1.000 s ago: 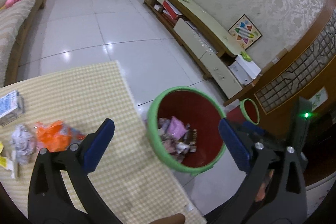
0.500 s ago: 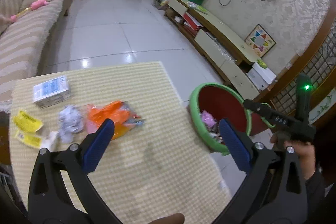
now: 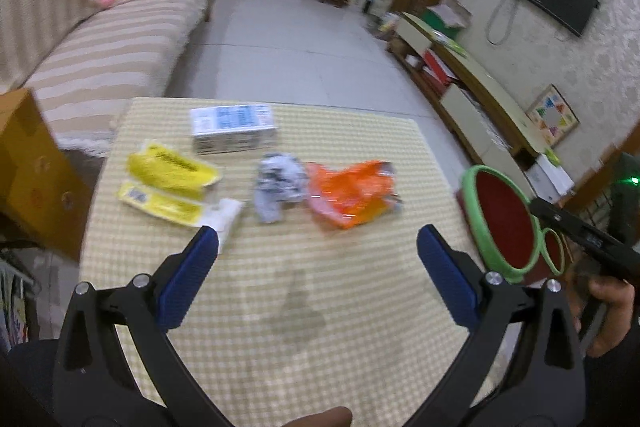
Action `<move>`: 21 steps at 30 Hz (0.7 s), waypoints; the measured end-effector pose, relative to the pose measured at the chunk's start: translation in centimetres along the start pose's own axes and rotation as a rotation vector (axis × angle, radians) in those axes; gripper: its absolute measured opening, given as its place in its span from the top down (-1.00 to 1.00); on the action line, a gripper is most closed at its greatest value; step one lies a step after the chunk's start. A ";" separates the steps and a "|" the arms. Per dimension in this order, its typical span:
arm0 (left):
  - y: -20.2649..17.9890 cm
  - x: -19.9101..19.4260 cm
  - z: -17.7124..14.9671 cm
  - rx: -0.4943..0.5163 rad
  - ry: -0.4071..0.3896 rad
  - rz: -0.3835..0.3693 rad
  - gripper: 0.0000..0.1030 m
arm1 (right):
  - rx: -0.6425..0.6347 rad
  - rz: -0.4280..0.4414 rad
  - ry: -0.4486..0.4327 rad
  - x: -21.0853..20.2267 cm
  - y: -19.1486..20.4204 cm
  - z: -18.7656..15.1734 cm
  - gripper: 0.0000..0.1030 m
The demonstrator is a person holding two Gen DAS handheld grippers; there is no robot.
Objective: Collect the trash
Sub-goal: 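Move both open tools back over the table toward the remaining trash, then grasp the yellow medicine boxes with the left tool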
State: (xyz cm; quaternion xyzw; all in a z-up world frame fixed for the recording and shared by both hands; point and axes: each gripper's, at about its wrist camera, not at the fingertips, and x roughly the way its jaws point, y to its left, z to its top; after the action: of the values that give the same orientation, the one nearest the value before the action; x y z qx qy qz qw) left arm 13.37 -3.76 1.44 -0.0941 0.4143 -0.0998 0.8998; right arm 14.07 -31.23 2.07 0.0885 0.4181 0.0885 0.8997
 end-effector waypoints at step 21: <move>13.1 3.3 -0.1 -0.391 0.077 0.044 -0.89 | -0.187 0.025 0.098 7.2 8.0 -0.8 -0.82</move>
State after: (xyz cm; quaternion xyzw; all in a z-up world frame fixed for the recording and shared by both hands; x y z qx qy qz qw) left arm 16.74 8.00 -4.32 -0.2542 0.4617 -0.0013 0.8499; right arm 17.34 -21.71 -1.90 0.0051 0.4504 0.1425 0.8814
